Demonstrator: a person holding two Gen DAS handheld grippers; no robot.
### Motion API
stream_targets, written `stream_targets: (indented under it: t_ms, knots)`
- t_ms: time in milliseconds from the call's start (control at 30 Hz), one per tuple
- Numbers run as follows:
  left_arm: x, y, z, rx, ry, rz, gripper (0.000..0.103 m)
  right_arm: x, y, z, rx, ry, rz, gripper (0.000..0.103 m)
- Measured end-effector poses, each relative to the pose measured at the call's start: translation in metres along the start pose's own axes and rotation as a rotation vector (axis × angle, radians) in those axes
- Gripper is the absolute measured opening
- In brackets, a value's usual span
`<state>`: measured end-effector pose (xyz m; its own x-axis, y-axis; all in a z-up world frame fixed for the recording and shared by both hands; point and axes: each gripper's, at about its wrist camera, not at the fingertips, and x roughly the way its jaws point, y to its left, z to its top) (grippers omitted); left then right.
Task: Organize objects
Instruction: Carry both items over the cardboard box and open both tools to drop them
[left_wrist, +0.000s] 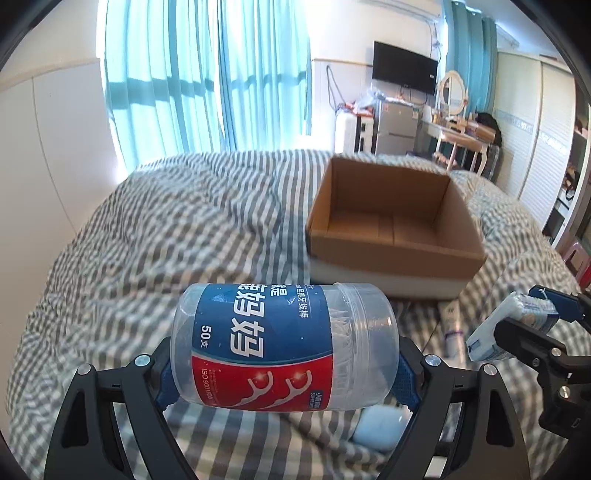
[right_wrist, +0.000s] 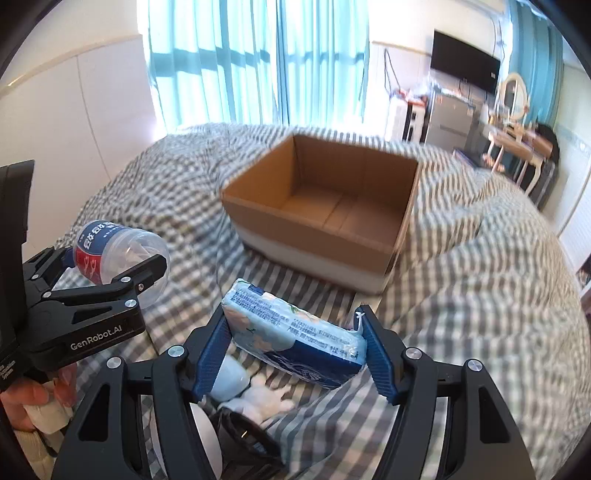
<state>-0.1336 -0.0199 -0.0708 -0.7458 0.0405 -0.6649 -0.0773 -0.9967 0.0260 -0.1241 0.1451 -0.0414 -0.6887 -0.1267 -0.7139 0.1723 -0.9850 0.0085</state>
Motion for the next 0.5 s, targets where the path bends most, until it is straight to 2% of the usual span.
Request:
stream_targets:
  t_ms: [300,500]
  knots:
    - [-0.003,-0.010,0.059,0.009,-0.077,-0.036,0.089,-0.016,-0.014,0.052,-0.024,-0.090,-0.001,0.067]
    - [0.013,-0.009,0.105,0.013,-0.114,-0.053,0.089,-0.006,-0.024,0.103,-0.043,-0.138,-0.025,0.067]
